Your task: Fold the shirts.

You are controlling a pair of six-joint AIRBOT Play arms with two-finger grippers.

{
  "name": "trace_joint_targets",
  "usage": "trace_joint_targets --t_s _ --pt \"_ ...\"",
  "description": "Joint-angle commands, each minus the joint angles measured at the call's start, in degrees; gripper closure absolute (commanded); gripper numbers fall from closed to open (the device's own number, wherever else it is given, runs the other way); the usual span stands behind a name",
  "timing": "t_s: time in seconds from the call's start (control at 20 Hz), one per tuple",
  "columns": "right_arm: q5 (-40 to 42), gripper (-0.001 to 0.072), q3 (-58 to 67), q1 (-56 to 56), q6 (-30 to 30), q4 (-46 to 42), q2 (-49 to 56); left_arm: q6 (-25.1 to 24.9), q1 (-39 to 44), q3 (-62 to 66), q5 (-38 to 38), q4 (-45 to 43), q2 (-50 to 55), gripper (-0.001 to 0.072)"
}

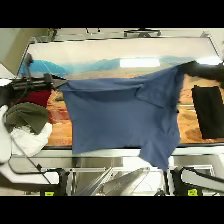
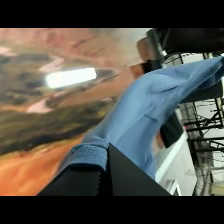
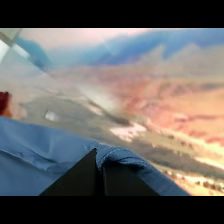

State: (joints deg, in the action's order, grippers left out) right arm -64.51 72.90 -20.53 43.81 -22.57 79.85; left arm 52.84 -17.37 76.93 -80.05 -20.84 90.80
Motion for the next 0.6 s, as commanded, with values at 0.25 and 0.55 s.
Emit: trace_joint_targets --t_s 0.25,0.55 --pt "8.9 0.0692 12.0 2.8 3.8 4.1 26.3 4.9 0.6 25.7 1.0 -3.7 27.8 0.0702" --pt "4.8 0.0693 15.6 2.8 11.5 -12.8 26.7 9.2 3.6 32.9 -3.1 -14.1 29.9 0.0703"
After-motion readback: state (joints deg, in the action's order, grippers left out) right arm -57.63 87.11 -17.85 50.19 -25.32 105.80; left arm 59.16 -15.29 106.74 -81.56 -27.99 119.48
